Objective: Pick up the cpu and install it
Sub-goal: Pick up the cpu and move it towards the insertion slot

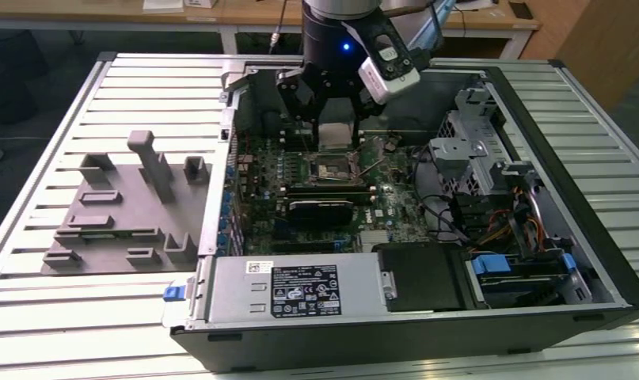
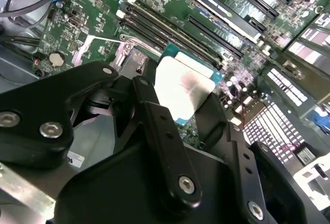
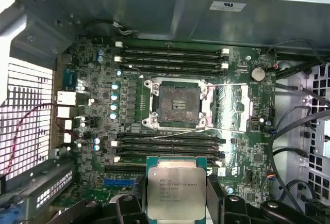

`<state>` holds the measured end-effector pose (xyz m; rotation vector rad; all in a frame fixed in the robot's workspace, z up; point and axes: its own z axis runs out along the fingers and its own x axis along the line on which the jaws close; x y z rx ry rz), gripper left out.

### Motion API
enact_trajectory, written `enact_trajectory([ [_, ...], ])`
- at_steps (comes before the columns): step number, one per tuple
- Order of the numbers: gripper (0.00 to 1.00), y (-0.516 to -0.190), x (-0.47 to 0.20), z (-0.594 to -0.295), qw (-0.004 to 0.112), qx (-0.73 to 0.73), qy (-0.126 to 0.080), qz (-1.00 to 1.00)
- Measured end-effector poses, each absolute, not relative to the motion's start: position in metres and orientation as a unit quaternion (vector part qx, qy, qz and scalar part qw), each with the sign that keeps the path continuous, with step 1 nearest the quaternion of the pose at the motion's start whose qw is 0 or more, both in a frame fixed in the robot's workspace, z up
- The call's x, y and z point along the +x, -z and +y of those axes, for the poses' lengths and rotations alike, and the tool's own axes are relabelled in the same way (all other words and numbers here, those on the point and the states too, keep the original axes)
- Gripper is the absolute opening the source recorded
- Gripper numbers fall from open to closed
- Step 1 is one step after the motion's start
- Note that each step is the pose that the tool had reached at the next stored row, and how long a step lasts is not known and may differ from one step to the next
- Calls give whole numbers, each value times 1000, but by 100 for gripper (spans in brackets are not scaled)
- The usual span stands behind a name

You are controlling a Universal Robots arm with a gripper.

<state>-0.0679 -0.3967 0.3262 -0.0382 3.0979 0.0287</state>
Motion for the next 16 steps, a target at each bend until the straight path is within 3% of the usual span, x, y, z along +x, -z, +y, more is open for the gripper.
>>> enact_trajectory([
  [16,55,-301,-54,-393,22,-9,-8,1000],
])
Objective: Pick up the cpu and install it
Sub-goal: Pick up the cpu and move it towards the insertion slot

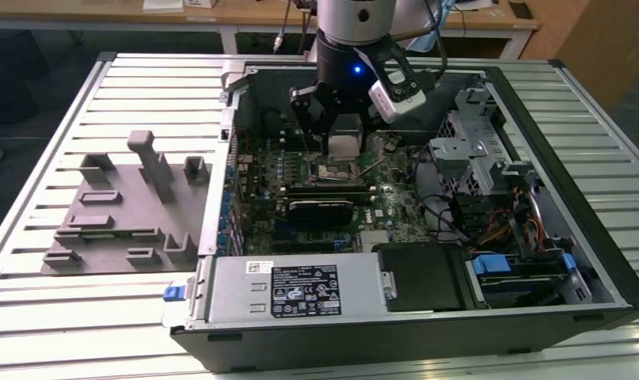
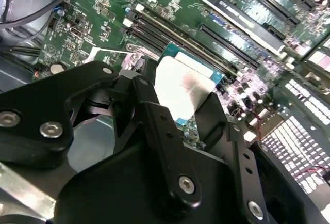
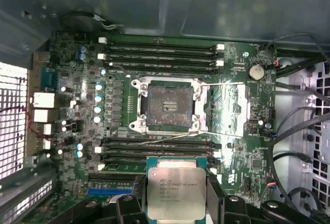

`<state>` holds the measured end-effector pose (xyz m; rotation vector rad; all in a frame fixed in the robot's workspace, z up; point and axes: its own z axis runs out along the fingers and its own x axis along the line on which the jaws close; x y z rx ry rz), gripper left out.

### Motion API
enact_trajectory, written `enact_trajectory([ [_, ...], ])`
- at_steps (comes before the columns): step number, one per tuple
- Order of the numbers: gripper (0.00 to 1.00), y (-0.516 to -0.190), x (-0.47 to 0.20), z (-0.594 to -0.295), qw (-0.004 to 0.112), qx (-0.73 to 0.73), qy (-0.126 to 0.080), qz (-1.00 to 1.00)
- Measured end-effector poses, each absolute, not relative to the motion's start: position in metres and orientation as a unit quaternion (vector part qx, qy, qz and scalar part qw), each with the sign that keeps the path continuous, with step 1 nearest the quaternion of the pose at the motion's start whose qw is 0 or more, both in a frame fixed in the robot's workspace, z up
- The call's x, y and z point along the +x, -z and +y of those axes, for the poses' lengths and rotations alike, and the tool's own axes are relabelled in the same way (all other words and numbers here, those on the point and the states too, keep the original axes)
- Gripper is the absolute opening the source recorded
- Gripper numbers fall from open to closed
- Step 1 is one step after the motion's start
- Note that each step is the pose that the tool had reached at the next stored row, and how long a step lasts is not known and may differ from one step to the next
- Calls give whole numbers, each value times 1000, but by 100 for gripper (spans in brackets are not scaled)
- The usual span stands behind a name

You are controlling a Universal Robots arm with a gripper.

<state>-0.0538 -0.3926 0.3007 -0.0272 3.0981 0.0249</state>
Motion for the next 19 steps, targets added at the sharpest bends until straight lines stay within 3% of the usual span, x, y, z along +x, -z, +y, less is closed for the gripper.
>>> enact_trajectory([
  [19,55,-277,-51,-356,20,6,-6,1000],
])
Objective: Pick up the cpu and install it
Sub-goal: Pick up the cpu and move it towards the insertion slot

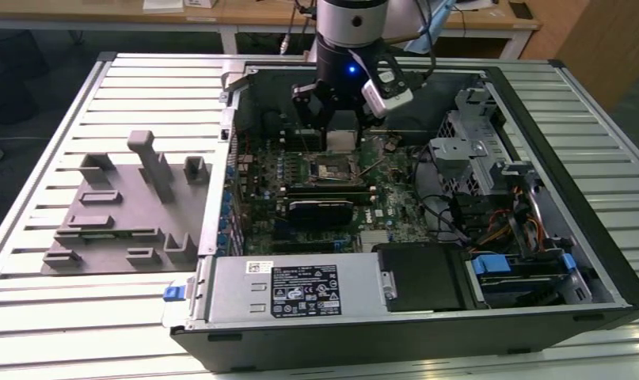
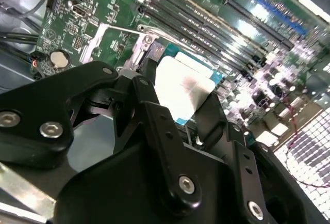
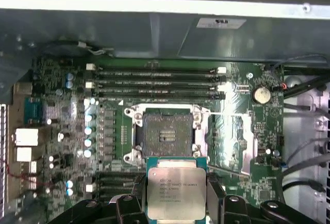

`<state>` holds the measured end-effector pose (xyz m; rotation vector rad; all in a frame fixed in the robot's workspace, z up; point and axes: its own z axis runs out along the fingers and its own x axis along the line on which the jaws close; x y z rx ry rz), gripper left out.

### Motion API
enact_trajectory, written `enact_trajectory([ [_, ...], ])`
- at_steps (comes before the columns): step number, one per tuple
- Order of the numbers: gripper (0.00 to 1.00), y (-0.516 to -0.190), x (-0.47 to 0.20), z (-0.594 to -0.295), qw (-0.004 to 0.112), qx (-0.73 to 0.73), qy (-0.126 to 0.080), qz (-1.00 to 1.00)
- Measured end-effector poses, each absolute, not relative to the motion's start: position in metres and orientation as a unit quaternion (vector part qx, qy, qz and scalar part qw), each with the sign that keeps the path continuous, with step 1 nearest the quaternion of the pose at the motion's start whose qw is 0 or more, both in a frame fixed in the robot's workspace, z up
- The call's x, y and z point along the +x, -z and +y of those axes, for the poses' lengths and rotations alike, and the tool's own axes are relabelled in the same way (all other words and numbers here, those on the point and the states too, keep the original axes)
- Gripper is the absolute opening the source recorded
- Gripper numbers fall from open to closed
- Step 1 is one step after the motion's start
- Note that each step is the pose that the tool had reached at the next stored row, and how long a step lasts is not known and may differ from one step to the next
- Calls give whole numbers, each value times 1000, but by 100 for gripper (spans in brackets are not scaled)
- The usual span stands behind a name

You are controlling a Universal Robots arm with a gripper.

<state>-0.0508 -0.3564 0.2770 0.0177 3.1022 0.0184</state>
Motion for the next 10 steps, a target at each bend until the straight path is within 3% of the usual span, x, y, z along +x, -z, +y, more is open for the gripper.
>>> enact_trajectory([
  [10,55,-268,-56,-345,20,10,-5,1000],
])
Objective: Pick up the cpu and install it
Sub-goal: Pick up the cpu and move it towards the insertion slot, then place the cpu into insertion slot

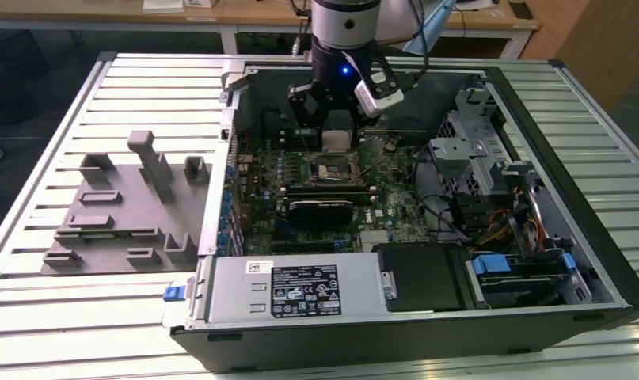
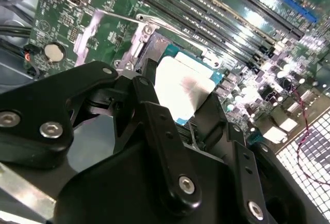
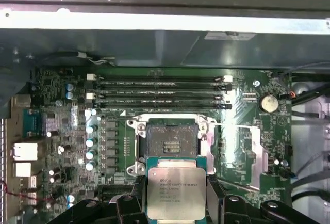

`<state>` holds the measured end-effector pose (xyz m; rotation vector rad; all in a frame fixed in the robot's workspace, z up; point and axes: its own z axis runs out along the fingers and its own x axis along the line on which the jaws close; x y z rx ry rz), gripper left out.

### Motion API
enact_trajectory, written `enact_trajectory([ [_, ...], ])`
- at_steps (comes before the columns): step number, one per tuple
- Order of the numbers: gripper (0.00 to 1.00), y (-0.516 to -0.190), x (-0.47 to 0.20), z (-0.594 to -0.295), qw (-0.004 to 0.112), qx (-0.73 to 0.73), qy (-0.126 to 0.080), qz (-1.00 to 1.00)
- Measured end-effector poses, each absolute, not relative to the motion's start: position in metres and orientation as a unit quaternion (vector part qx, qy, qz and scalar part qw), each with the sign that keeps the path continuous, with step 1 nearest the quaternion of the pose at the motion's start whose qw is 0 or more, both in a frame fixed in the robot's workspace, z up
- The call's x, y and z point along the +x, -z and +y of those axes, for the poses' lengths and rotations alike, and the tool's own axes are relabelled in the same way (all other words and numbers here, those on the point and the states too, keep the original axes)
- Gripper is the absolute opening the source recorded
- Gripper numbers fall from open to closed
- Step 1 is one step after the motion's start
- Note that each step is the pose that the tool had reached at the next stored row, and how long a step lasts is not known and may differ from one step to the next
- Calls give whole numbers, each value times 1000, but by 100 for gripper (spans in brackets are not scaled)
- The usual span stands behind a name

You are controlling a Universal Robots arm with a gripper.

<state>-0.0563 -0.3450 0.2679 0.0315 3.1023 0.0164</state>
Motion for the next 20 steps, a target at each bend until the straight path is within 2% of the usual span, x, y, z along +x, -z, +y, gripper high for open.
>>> enact_trajectory([
  [20,55,-257,-57,-336,20,10,-5,1000],
])
